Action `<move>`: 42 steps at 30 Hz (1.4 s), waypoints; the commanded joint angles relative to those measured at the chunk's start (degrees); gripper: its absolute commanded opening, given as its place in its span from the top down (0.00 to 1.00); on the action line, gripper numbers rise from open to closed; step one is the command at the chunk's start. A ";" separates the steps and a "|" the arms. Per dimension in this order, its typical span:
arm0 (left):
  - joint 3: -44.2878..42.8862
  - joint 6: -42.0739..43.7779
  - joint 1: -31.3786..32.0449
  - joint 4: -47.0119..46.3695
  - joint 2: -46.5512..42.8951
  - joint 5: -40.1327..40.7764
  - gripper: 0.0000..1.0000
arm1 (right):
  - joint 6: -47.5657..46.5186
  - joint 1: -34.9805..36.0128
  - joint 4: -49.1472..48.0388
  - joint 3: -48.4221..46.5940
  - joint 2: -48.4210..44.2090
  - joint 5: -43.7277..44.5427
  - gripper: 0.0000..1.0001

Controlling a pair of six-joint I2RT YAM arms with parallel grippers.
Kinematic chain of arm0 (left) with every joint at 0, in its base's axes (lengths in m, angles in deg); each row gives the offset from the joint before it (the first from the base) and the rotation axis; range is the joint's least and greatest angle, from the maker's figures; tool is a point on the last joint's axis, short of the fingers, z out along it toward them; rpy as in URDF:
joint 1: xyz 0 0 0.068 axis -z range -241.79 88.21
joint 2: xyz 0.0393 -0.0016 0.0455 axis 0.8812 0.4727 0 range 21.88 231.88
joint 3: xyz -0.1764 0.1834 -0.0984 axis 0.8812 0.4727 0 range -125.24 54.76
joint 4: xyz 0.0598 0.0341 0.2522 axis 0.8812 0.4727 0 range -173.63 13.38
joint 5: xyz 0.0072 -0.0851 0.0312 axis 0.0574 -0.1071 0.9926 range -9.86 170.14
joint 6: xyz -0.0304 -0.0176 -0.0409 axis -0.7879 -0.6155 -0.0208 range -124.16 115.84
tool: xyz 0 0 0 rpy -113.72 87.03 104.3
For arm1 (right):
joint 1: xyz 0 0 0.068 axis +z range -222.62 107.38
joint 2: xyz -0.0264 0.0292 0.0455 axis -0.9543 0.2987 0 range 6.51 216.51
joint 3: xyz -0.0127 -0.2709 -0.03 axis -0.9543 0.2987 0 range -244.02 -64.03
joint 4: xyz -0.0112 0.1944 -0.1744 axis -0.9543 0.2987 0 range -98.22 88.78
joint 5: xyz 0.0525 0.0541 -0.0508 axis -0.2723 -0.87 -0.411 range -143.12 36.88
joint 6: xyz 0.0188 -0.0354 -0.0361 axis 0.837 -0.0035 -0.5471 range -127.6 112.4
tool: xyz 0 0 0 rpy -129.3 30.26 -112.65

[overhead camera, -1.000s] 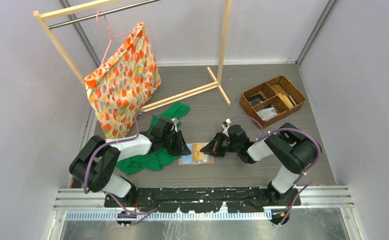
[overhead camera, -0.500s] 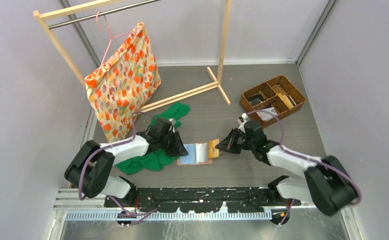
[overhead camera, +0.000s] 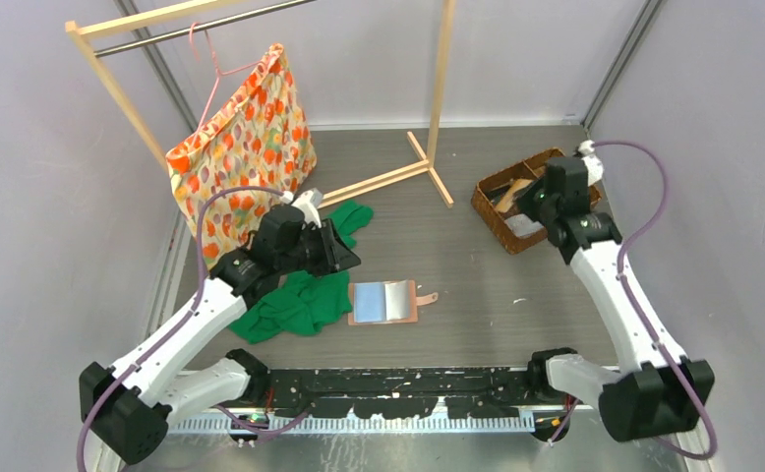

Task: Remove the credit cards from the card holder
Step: Place the credit card in the storage box.

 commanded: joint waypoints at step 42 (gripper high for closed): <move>5.14 -2.20 -0.27 6.65 -10.96 -4.18 0.68 | 75.25 -15.25 -18.20 -11.78 41.97 23.89 0.38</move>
